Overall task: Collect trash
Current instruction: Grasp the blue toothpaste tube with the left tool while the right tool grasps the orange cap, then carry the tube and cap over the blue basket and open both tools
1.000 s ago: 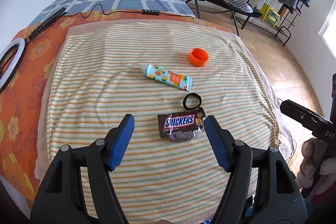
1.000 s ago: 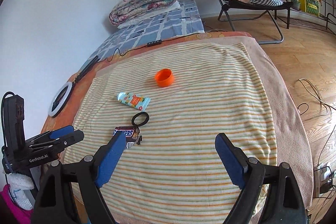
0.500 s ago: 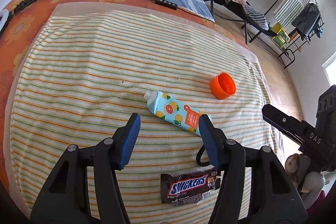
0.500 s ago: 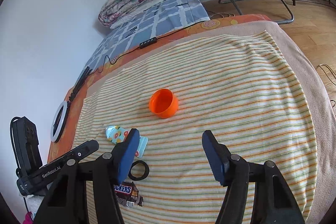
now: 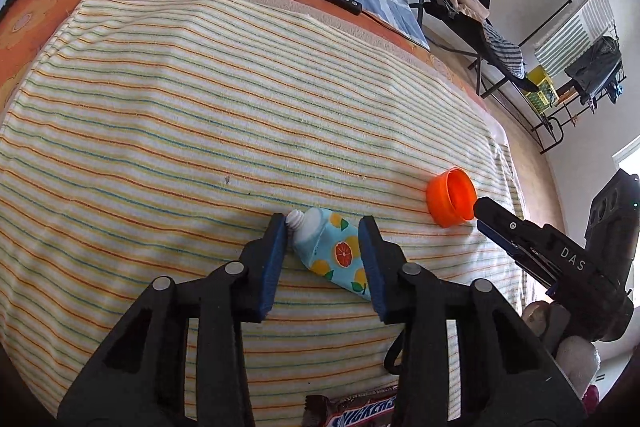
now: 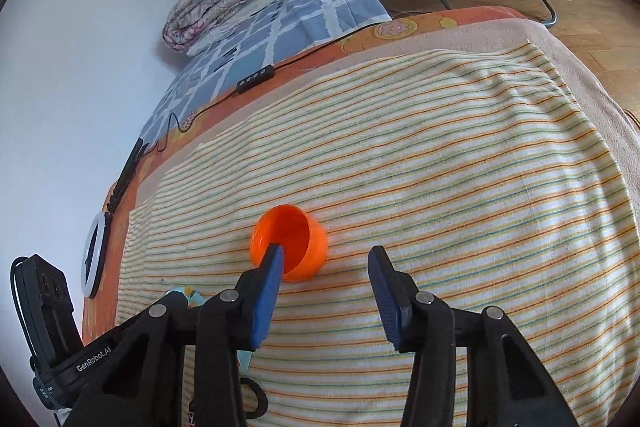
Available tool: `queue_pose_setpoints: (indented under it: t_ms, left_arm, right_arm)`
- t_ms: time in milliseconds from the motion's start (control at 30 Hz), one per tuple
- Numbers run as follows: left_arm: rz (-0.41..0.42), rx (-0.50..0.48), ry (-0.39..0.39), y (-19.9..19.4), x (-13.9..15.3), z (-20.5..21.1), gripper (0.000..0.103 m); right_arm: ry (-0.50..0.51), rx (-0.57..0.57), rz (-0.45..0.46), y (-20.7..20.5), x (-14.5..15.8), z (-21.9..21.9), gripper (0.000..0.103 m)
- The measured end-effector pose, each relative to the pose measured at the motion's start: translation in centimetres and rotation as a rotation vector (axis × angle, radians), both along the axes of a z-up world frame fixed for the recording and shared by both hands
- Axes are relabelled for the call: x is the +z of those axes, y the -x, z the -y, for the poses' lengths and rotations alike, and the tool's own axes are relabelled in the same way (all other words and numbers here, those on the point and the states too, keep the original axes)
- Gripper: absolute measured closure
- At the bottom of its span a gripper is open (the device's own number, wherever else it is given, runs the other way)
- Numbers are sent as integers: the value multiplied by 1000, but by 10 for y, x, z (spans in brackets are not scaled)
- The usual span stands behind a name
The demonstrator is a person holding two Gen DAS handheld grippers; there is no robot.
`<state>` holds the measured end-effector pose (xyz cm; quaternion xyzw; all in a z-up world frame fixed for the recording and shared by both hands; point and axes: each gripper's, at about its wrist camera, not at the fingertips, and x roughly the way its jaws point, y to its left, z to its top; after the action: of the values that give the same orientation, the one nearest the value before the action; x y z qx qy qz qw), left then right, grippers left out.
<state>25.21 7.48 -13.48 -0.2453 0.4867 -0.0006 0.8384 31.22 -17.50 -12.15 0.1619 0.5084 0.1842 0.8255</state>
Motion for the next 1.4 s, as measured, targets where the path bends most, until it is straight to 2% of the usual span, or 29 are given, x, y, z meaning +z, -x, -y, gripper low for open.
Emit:
queue_pose_setpoints:
  t_ms: [33, 167, 267, 333, 400, 500, 800, 900, 1400]
  left_arm:
    - [1, 2, -9, -2, -1, 1, 82]
    - [19, 3, -26, -3, -1, 3, 83]
    - [31, -1, -33, -4, 1, 4, 84]
    - [42, 5, -26, -3, 4, 2, 85]
    - [53, 12, -28, -2, 7, 0, 85]
    - [64, 19, -35, 1, 12, -4, 85]
    - [104, 36, -39, 18, 38, -14, 85]
    - [123, 26, -62, 28, 51, -12, 85]
    - [218, -37, -139, 97, 119, 8, 85]
  right_arm:
    - [5, -4, -2, -1, -1, -1, 60]
    - [20, -16, -4, -5, -7, -4, 65]
    - [42, -24, -2, -6, -8, -7, 72]
    - [40, -23, -3, -7, -8, -8, 86]
    - [33, -27, -6, -7, -8, -7, 95]
    - [17, -32, -4, -5, -5, -5, 101]
    - [10, -26, 32, 11, 18, 4, 102]
    - [21, -6, 54, 22, 32, 5, 102]
    - [68, 82, 150, 110, 95, 18, 102]
